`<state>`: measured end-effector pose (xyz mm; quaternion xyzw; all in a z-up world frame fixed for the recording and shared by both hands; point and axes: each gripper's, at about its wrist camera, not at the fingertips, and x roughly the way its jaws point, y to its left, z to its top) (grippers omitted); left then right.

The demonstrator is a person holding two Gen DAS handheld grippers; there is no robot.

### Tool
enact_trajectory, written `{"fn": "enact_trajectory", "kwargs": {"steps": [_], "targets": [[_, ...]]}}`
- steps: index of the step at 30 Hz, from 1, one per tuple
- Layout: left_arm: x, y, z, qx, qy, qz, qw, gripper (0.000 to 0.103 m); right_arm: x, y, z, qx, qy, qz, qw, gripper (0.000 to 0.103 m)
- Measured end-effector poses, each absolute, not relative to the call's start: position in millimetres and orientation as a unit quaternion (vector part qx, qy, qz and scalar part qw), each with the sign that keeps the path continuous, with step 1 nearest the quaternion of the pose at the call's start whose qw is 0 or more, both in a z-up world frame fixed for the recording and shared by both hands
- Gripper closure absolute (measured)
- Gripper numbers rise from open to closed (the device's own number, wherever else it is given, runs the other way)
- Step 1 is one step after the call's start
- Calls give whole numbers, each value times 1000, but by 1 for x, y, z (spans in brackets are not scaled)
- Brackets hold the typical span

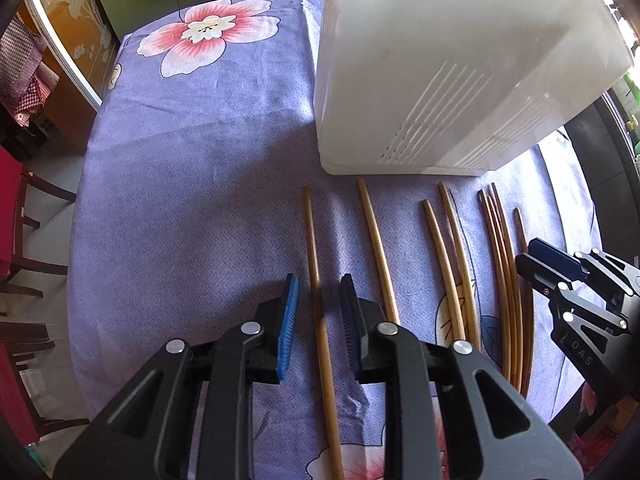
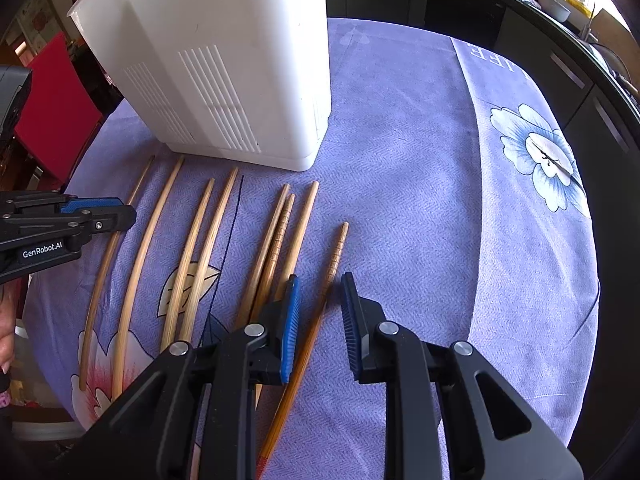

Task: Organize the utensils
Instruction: 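Grasp a wooden chopstick with the left gripper while the right gripper grasps another, then lift the chopstick upright with the left gripper while the right gripper lifts its chopstick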

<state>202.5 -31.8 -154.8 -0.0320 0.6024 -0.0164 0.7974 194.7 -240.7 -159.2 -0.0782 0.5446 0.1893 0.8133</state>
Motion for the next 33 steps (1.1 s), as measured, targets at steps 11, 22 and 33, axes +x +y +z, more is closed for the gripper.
{"fn": "enact_trajectory", "kwargs": {"steps": [11,22,33], "targets": [[196,-27,-137,-19,579,-14,815,98,188,-250,-149,-47,530,193,824,95],[150,-14,-50,-30,480,-37,876,98,145,-279,-63,-10,428,208,879,98],[122,-15,-22,-24,445,-42,894,98,167,-274,-80,-37,478,190,857,97]]}}
